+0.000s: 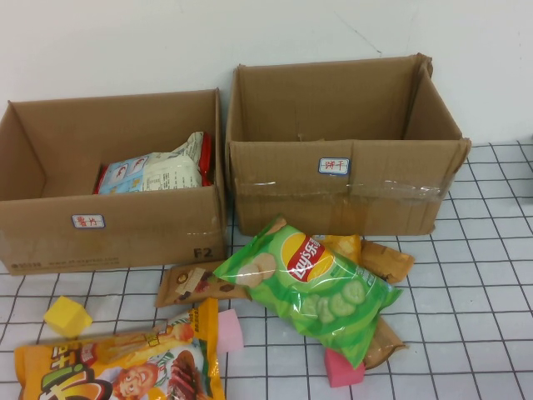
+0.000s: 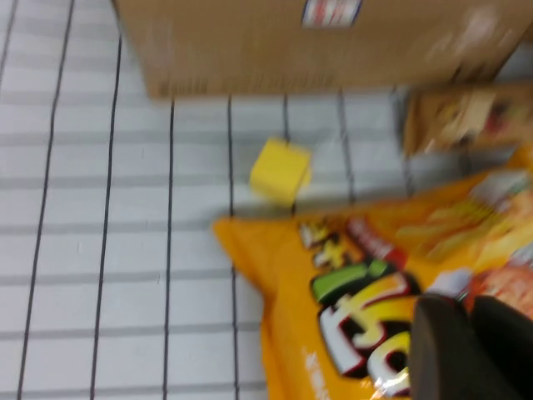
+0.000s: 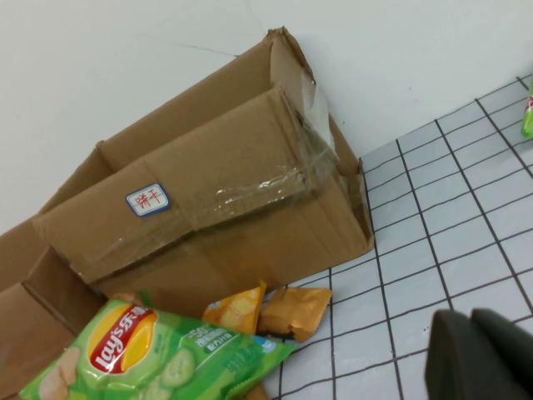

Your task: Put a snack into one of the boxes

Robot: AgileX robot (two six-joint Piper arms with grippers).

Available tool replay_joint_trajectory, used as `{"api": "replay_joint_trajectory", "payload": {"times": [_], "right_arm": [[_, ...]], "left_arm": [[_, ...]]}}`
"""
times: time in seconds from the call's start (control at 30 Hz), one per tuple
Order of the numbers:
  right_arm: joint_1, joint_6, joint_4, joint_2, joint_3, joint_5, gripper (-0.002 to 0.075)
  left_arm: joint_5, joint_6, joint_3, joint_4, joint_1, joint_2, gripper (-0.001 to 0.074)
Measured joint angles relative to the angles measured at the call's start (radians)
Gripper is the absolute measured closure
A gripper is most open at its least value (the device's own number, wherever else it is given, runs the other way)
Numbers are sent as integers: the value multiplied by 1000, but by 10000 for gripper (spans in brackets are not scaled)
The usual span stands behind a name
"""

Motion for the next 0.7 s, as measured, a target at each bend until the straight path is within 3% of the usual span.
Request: {"api": "replay_joint_trajectory", "payload": {"times": [0.07, 0.23, 0.33, 0.7], "right_arm": [[0, 0, 0, 0, 0, 0, 727], [0, 0, 0, 0, 0, 0, 727], [0, 0, 0, 0, 0, 0, 727], [0, 0, 0, 0, 0, 0, 727]], "left_arm": [[21, 6, -23, 8, 0, 81, 645], [46, 121, -35, -26, -8, 274, 398], [58, 151, -35, -20, -41, 373, 311], [13, -116, -35, 98, -62, 639, 239]]}}
